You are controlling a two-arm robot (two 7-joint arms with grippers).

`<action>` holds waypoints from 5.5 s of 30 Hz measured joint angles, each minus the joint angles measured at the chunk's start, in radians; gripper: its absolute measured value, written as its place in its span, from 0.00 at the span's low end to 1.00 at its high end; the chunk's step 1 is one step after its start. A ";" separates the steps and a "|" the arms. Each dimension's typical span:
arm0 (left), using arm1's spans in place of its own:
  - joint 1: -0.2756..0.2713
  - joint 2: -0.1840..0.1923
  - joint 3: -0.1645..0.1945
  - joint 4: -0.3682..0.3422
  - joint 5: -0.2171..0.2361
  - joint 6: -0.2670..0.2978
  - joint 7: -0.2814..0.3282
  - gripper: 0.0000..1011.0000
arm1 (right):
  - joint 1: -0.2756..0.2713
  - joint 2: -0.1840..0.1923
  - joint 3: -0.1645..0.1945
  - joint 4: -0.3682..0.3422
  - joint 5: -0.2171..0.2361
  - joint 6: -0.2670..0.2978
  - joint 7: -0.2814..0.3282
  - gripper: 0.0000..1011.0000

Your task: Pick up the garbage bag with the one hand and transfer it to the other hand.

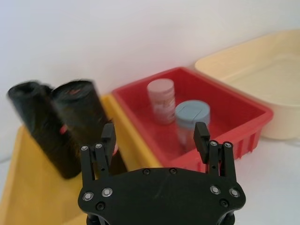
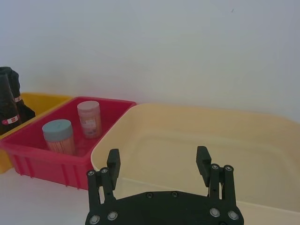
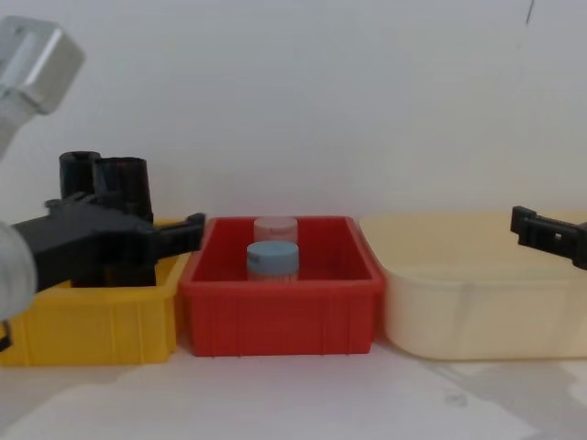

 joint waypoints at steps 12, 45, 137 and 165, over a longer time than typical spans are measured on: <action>0.059 0.044 -0.108 -0.033 -0.109 0.077 -0.028 0.99 | 0.000 0.000 0.000 0.000 0.000 0.000 0.000 0.99; -0.146 -0.003 -0.082 0.161 -0.088 0.152 -0.089 0.99 | 0.000 0.000 0.000 0.000 0.000 0.000 0.000 0.99; -0.561 -0.124 0.076 0.241 -0.135 0.314 -0.376 0.52 | 0.030 0.026 -0.010 -0.011 0.022 0.033 0.084 0.99; -0.584 -0.134 0.175 0.255 -0.153 0.286 -0.464 0.52 | 0.176 -0.023 -0.069 0.080 0.032 0.127 0.185 0.99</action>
